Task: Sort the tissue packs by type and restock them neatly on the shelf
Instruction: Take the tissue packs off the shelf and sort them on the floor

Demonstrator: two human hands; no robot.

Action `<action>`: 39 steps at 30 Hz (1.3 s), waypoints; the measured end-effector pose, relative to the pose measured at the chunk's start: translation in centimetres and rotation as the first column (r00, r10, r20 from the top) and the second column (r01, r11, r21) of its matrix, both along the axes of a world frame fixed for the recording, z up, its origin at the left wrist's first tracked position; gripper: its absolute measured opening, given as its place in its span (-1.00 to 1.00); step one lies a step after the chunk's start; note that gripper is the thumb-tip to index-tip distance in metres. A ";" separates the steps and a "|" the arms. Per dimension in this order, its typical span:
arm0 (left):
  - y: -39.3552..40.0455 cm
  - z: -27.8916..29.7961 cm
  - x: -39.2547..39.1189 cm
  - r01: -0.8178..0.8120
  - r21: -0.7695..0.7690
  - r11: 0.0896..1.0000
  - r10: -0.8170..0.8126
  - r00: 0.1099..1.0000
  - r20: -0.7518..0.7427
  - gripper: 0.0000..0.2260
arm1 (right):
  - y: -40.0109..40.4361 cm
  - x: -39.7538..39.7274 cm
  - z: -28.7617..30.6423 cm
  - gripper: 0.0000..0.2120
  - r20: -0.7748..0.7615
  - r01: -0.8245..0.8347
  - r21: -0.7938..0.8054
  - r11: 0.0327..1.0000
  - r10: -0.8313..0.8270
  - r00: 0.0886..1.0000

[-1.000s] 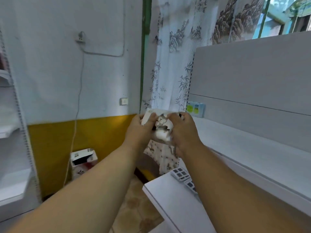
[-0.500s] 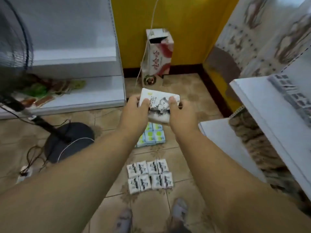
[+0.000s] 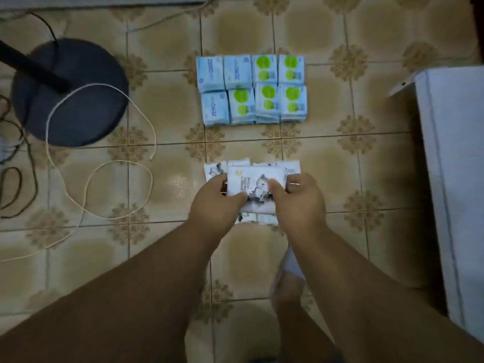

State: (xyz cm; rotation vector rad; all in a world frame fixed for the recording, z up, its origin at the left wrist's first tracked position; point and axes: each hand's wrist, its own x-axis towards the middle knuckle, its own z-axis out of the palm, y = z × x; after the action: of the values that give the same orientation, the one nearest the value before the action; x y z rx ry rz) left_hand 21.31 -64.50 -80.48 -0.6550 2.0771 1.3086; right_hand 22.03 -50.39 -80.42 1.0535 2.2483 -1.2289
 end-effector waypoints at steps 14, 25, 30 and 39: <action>-2.7 -26.7 -3.3 0.153 -0.307 0.939 -0.153 0.988 0.024 -0.63 | -2.6 -4.4 -28.3 -0.62 0.071 -0.278 -0.063 0.959 0.282 0.957; 1.3 8.1 -1.6 0.286 -0.328 0.900 -0.398 0.845 -0.358 -0.69 | 0.1 -1.8 8.3 -0.63 -0.294 -0.231 0.217 0.949 0.289 0.911; 7.0 31.2 -3.1 0.378 -0.310 0.872 -0.488 0.627 -0.608 -0.70 | 4.9 -0.6 32.2 -0.62 -0.497 -0.048 0.313 0.948 0.207 0.843; 22.7 62.3 -3.8 0.549 -0.217 0.807 -0.351 0.150 -0.924 -0.73 | 18.7 3.1 64.1 -0.68 -0.766 0.391 0.439 0.809 0.109 0.633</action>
State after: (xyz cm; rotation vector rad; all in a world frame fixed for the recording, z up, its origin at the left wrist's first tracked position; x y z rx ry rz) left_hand 17.55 -41.84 -18.20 1.1707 2.5882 1.6087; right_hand 25.10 -31.69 -16.36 1.0317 3.4468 -1.2339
